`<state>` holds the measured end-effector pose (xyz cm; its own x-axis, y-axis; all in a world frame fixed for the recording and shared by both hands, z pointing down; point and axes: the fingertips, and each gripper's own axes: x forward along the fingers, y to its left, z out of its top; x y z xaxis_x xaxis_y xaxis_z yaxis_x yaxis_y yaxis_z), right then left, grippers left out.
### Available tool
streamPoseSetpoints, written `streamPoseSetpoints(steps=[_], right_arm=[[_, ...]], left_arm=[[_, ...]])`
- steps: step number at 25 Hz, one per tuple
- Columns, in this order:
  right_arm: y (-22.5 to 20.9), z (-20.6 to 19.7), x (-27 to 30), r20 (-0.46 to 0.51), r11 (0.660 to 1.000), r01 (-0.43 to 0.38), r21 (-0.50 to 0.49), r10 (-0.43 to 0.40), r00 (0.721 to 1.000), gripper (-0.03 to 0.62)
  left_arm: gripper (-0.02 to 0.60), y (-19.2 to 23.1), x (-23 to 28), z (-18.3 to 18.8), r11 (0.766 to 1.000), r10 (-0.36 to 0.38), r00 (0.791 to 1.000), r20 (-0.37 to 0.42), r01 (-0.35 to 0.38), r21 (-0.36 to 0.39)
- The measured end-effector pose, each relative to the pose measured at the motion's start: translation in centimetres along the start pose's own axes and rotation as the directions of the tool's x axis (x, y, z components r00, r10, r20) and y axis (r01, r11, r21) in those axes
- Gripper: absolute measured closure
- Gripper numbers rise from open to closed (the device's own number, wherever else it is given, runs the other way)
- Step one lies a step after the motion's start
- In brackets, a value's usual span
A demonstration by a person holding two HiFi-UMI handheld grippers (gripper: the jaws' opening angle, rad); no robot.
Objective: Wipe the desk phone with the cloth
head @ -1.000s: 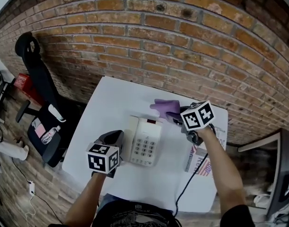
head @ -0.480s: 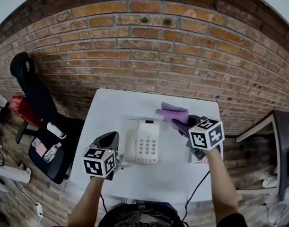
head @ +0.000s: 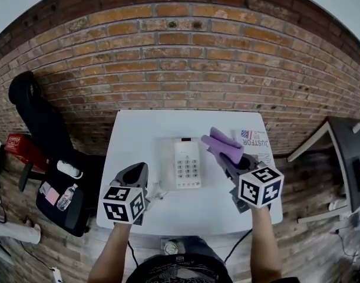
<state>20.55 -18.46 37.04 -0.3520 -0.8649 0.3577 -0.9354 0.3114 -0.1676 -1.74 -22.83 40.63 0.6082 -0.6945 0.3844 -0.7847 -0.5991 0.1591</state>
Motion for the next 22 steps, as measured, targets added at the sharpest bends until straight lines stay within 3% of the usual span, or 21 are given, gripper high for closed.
streamPoseSetpoints(steps=[8, 13, 22], right_arm=[[4.0, -1.5, -5.0, 0.115, 0.991, 0.13, 0.015, -0.131, 0.985, 0.551], [4.6, -2.6, -7.1, 0.13, 0.98, 0.201, 0.008, -0.2, 0.971, 0.551], [5.8, -2.5, -8.0, 0.133, 0.98, 0.198, -0.007, -0.195, 0.972, 0.551]], left_arm=[[0.577, -1.2, -3.5, -0.5, 0.998, -0.039, 0.999, 0.032, 0.038, 0.043], [0.577, -2.0, -4.8, -0.9, 0.997, -0.057, 0.997, 0.043, 0.055, 0.057], [0.577, -2.6, -6.1, -1.5, 0.996, -0.064, 0.996, 0.055, 0.06, 0.07]])
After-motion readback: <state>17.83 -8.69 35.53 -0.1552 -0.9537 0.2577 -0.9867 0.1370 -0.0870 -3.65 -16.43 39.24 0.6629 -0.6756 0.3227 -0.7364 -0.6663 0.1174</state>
